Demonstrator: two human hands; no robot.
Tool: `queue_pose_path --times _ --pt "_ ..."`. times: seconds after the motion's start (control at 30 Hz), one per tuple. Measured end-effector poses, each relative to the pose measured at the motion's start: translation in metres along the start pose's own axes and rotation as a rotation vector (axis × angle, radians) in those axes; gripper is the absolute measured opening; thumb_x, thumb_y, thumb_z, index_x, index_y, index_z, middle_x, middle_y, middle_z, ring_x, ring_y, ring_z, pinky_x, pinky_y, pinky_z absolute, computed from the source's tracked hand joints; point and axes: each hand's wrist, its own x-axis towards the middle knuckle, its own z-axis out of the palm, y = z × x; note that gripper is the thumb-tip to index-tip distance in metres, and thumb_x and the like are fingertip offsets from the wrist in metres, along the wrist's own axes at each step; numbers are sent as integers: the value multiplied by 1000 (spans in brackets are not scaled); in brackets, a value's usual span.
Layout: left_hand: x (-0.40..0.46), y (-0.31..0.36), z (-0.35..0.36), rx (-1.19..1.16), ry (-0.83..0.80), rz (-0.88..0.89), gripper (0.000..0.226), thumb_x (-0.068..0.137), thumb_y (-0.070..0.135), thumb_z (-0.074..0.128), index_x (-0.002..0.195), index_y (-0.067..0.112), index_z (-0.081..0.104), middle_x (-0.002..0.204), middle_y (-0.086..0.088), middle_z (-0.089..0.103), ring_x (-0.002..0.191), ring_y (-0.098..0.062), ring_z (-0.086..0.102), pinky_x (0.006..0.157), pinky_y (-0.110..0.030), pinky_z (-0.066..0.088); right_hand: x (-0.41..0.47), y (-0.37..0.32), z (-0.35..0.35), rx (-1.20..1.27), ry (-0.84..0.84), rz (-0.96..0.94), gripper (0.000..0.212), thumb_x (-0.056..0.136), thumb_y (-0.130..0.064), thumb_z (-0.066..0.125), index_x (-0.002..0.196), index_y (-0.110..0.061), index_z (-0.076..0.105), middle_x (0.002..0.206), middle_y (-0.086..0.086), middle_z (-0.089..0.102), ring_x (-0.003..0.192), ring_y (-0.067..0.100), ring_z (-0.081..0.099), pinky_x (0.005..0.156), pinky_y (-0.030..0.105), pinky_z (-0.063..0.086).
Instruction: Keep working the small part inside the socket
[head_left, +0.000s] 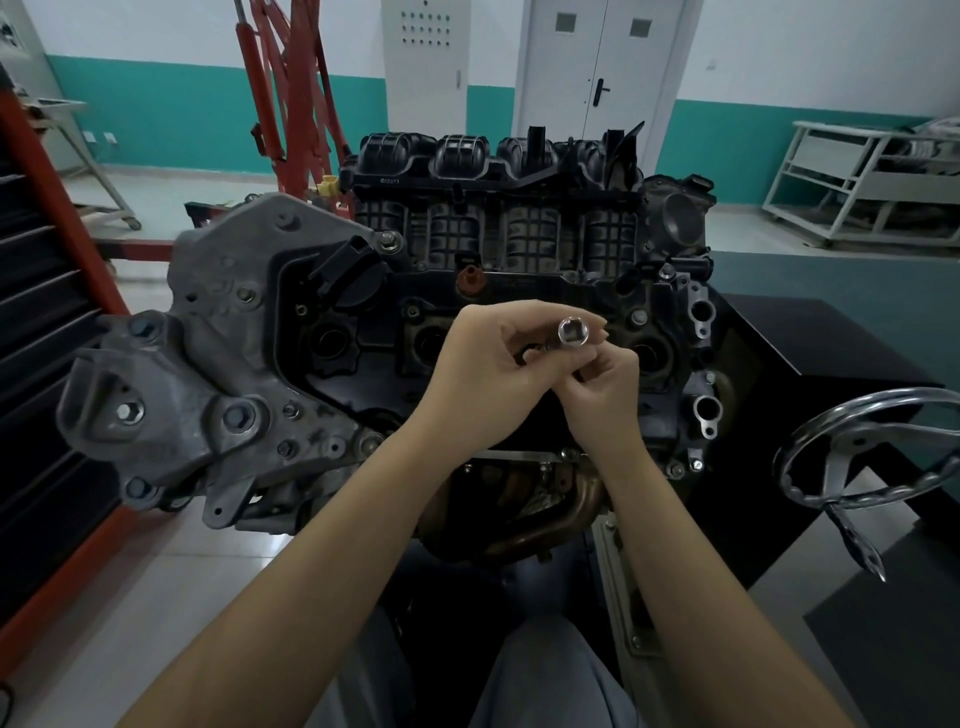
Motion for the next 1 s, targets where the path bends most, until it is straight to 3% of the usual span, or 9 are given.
queue_pose_path --times 0.07,0.13,0.27,0.37,0.53,0.67,0.77,0.87,1.0 --pt "0 1 -1 -50 -32 -8 25 83 -8 68 106 2 70 97 -12 73 97 -20 70 90 -37 56 0 -1 2 4 26 5 26 80 7 68 94 -14 69 79 -20 72 78 0 68 70 15 50" --pt "0 0 -1 13 7 -1 25 78 -4 74 102 4 72 96 -9 73 95 -17 70 89 -32 56 0 -1 4 24 34 16 29 77 9 70 87 -18 70 77 -17 72 76 0 67 69 14 50" --pt "-1 -2 1 167 119 56 17 75 5 80 91 10 76 88 1 73 86 -6 69 80 -20 54 1 1 1 22 22 6 20 78 8 70 91 -7 71 82 -6 73 81 10 69 74 21 51" --pt "0 -3 0 100 83 36 21 79 1 75 99 7 75 93 -1 74 91 -8 70 85 -25 55 2 -1 -1 -9 -45 -20 19 84 -2 65 101 -11 67 90 -15 72 89 5 67 79 19 49" --pt "0 -5 -3 -64 0 26 28 80 -11 69 105 1 69 98 -13 73 96 -20 71 90 -34 55 2 -2 1 -20 1 16 29 79 4 70 87 -23 70 81 -18 72 80 2 68 72 16 50" --pt "-1 -8 -1 20 71 34 20 76 -2 77 95 3 74 91 -6 75 88 -12 71 83 -28 57 4 -2 2 -10 10 35 25 77 10 72 91 -11 72 79 -9 72 79 5 68 72 17 50" --pt "0 -7 1 12 38 27 23 81 -3 72 102 7 73 95 -3 74 93 -12 71 87 -31 56 4 -4 -1 -28 -63 21 21 82 6 66 102 -2 67 90 -11 71 91 8 67 80 21 50" --pt "0 -5 1 -34 -21 24 32 84 -4 67 109 15 68 97 3 72 98 -11 70 90 -31 55 5 -9 -2 -63 -116 47 23 83 0 59 99 -15 64 84 -23 70 84 -2 66 75 15 49" --pt "1 -5 1 27 9 28 27 79 -2 74 101 14 71 93 3 73 92 -9 70 86 -28 56 8 -12 -1 -113 -85 30 34 78 5 70 87 -28 66 78 -27 69 77 -5 66 68 10 47"
